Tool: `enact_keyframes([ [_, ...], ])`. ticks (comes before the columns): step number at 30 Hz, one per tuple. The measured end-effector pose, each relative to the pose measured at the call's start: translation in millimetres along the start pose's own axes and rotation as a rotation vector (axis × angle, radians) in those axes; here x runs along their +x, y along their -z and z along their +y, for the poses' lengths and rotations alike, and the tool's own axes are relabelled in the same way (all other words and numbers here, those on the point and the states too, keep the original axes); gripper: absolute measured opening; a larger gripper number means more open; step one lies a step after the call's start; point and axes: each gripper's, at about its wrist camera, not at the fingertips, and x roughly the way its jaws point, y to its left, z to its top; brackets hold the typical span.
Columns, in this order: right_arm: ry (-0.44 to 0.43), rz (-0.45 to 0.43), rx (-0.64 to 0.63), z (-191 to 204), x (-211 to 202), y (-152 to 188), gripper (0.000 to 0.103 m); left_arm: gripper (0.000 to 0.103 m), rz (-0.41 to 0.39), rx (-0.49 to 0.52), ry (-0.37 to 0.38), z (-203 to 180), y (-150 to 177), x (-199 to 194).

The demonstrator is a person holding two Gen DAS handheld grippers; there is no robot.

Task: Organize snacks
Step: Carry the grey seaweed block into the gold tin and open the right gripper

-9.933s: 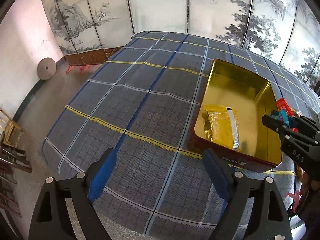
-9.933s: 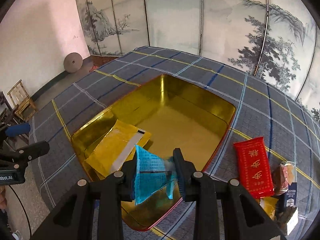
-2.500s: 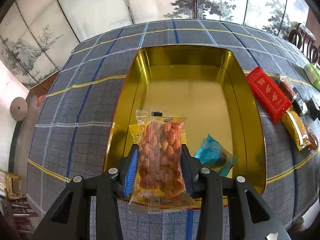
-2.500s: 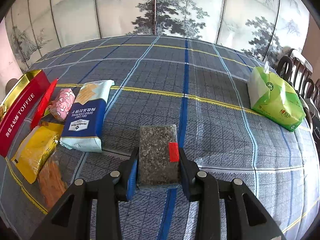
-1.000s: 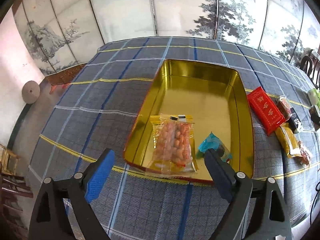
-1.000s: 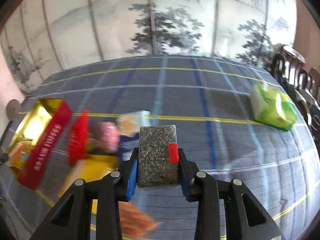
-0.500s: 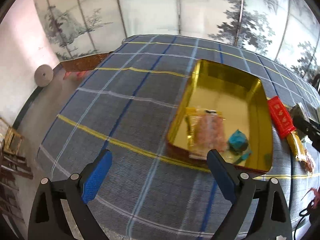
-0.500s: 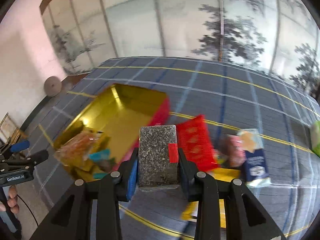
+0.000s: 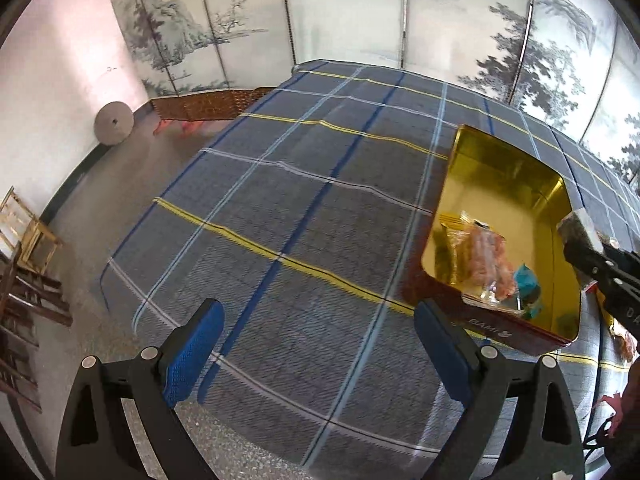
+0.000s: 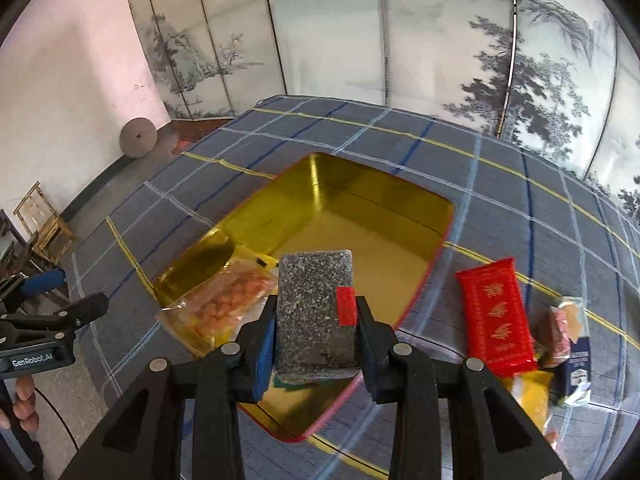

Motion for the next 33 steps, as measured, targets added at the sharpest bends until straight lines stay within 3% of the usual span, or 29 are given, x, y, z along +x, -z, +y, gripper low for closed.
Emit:
enact_keyframes([
  [8,0.000,0.039,-0.021,10,19,2,0.035,0.095,0.011,-0.048,-0.015,19,0,1],
  [20,0.013,0.088,-0.045,18,49,6,0.035,0.095,0.028,-0.039,-0.005,16,4,3],
  [33,0.007,0.096,-0.049,20,50,13,0.038,0.095,0.049,-0.031,0.001,11,8,7],
])
